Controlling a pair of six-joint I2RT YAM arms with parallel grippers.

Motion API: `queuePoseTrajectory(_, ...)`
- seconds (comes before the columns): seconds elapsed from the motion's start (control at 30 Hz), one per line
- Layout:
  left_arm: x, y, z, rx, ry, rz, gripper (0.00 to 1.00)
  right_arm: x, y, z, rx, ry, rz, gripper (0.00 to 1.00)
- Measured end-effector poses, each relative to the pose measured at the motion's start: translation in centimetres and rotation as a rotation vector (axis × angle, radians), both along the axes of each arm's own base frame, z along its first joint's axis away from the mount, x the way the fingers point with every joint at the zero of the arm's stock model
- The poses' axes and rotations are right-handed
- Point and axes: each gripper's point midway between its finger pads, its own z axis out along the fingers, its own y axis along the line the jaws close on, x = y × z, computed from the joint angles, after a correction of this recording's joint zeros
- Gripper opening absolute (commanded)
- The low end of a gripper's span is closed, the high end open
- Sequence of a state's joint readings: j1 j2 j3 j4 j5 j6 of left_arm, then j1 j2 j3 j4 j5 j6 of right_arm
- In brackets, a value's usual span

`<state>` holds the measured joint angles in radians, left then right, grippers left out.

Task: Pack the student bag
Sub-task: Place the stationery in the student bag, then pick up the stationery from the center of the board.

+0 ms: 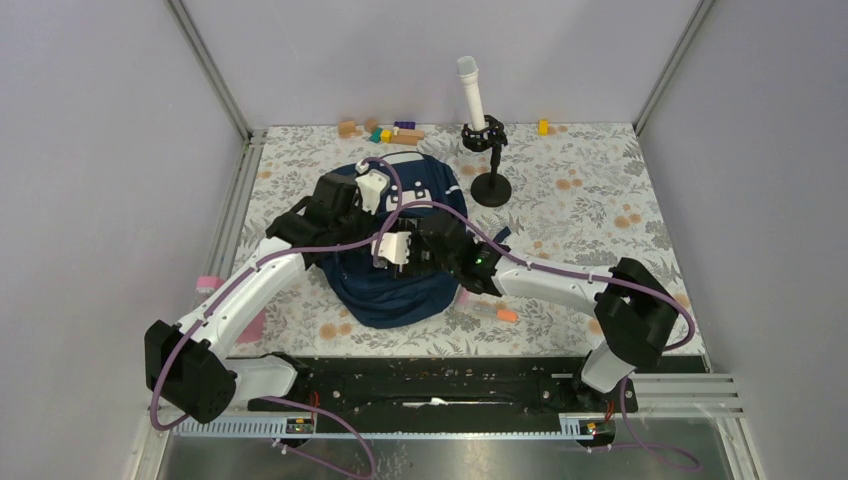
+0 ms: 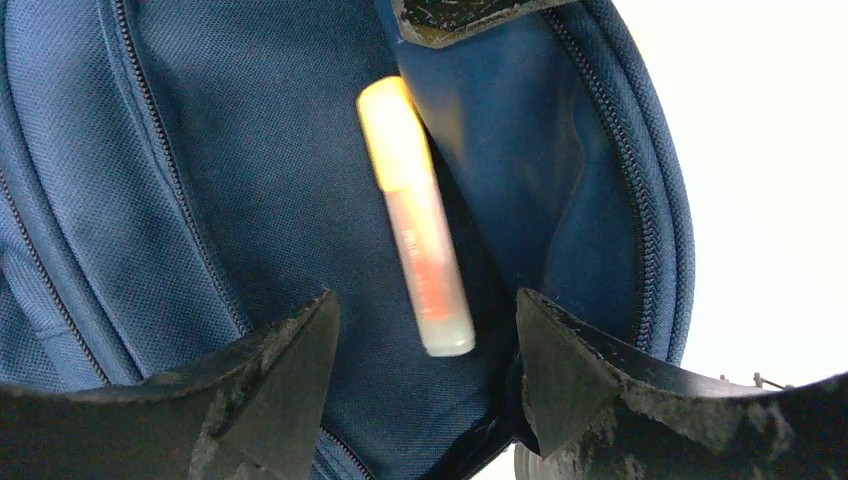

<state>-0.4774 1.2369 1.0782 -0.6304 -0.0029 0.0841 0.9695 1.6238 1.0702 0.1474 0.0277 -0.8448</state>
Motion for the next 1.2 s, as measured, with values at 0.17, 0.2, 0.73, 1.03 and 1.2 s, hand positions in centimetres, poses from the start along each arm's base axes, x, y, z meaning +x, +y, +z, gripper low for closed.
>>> queuePoseTrajectory(0.17, 0.0, 0.0, 0.0, -0.003, 0.001, 0.002, 0.0, 0.1, 0.1, 0.0, 0.027, -0.002, -0.013, 0.73)
queuePoseTrajectory(0.2, 0.0, 0.0, 0.0, -0.003, 0.001, 0.002, 0.0, 0.0, 0.1, 0.1, 0.038, 0.005, -0.019, 0.72)
queuePoseTrajectory(0.73, -0.1, 0.0, -0.1, -0.003, 0.006, -0.001, 0.0, -9.3, -7.6, 3.6, 0.517, 0.46, -0.259, 0.74)
queuePoseTrajectory(1.03, -0.2, -0.1, -0.1, -0.005, 0.008, -0.003, 0.0, -11.3, -16.5, -7.7, 0.43, 0.667, -0.76, 0.76)
queuePoseTrajectory(1.2, -0.3, -0.3, -0.1, -0.012, 0.013, -0.011, 0.0, -10.6, -19.5, -10.0, 0.468, 0.709, -0.921, 0.77)
